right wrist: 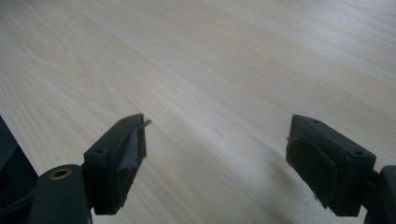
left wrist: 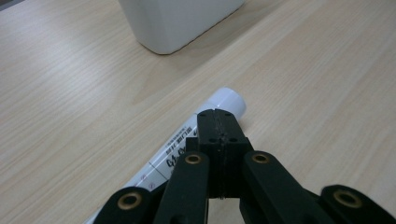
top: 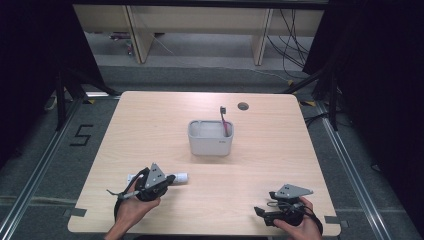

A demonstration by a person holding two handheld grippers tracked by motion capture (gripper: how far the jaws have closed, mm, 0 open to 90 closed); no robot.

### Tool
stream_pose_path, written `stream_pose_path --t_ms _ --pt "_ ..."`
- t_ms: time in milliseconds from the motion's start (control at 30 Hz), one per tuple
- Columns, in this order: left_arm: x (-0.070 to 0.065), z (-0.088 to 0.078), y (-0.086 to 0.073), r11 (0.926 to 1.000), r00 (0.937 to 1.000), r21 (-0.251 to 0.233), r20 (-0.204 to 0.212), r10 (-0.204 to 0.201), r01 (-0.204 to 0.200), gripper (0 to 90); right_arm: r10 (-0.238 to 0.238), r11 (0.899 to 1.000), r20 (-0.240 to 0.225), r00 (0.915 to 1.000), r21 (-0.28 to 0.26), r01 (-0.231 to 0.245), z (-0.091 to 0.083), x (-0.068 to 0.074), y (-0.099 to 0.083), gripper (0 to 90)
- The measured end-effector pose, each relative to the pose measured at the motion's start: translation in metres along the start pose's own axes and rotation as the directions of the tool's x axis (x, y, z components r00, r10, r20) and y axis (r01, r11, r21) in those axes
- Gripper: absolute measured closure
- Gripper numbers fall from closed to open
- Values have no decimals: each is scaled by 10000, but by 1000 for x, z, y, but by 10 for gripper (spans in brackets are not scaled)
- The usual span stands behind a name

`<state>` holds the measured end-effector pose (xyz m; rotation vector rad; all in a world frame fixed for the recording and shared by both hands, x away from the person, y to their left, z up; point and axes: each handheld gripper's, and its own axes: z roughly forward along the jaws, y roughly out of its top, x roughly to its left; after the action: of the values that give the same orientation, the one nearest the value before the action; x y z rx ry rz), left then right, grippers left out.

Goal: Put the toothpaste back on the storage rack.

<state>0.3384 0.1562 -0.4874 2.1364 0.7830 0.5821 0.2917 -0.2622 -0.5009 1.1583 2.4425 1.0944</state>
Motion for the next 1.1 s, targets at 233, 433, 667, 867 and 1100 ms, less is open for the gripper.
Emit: stream_pose_path --t_ms 233,433,667,867,1100 --pt "2 11 11 10000 9999 57 96 -53 53 895 38 10000 -132 9999 10 -38 1 1 0 212" --pt "5 25 17 9992 9995 273 156 -286 282 896 97 9999 20 10000 79 -97 0 3 0 214" --pt "6 38 22 9985 9990 362 167 -406 400 895 -25 10000 -156 9999 68 26 2 2 1 217" --pt "7 45 25 9975 9983 443 176 -558 550 895 -57 9999 -83 9999 157 59 1 2 0 218" --pt "2 47 26 9966 9981 699 405 -467 438 894 25 9997 -64 10000 228 -23 1 3 0 220"
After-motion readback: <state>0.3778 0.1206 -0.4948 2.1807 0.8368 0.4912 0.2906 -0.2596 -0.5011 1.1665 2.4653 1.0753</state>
